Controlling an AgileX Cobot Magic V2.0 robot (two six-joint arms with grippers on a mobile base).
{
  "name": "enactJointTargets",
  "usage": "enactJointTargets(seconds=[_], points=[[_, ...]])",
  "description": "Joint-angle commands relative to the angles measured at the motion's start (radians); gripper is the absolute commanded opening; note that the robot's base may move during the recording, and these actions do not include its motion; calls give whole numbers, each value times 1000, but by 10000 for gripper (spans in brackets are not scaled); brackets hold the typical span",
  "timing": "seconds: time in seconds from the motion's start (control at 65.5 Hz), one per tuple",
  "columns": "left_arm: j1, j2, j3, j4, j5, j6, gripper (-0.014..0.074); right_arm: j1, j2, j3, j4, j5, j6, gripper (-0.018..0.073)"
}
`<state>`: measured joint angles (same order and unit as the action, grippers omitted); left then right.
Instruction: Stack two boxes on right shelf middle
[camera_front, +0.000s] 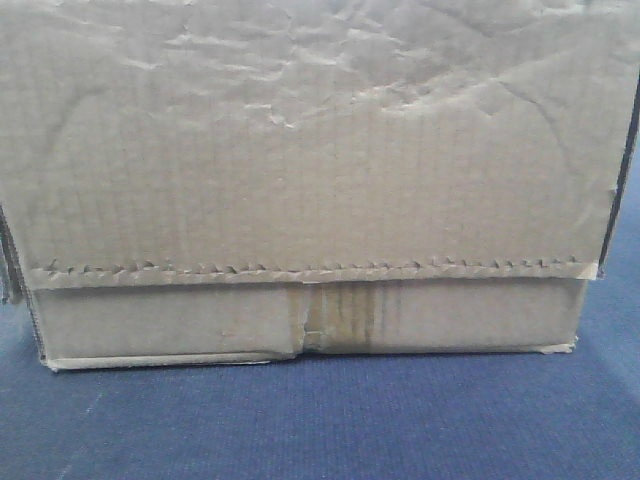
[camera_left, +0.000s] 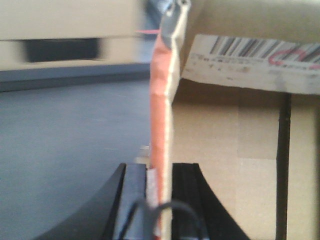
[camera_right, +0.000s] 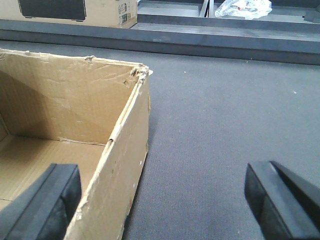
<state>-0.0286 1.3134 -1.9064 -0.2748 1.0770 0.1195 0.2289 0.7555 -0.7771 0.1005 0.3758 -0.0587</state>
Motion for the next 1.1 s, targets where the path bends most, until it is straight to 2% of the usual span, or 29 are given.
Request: enactJointTargets(seconds=[0.0, 0.153, 0.336, 0.397, 0.534, 0.962, 0.992, 1.084], points=[[-88, 32, -8, -7, -19, -62, -111, 2, 3, -10, -8, -25, -1, 569], [-218, 115, -8, 48, -12, -130, -111, 2, 3, -10, -8, -25, -1, 569], [-307, 237, -8, 129, -11, -201, -111, 2, 3, -10, -8, -25, -1, 569], [-315, 270, -8, 157, -11, -230, -111, 2, 3, -10, -8, -23, -1, 569], [-315, 341, -8, 157, 4, -254, -111, 2, 3, -10, -8, -9, -1, 569], [-315, 433, -8, 157, 86, -254, -108, 2, 3, -10, -8, 8, -1, 569], [-315, 433, -8, 157, 89, -254, -96, 2, 3, -10, -8, 8, -1, 569], [-315, 433, -8, 157, 93, -254, 12, 2, 3, -10, -8, 8, -1, 569]])
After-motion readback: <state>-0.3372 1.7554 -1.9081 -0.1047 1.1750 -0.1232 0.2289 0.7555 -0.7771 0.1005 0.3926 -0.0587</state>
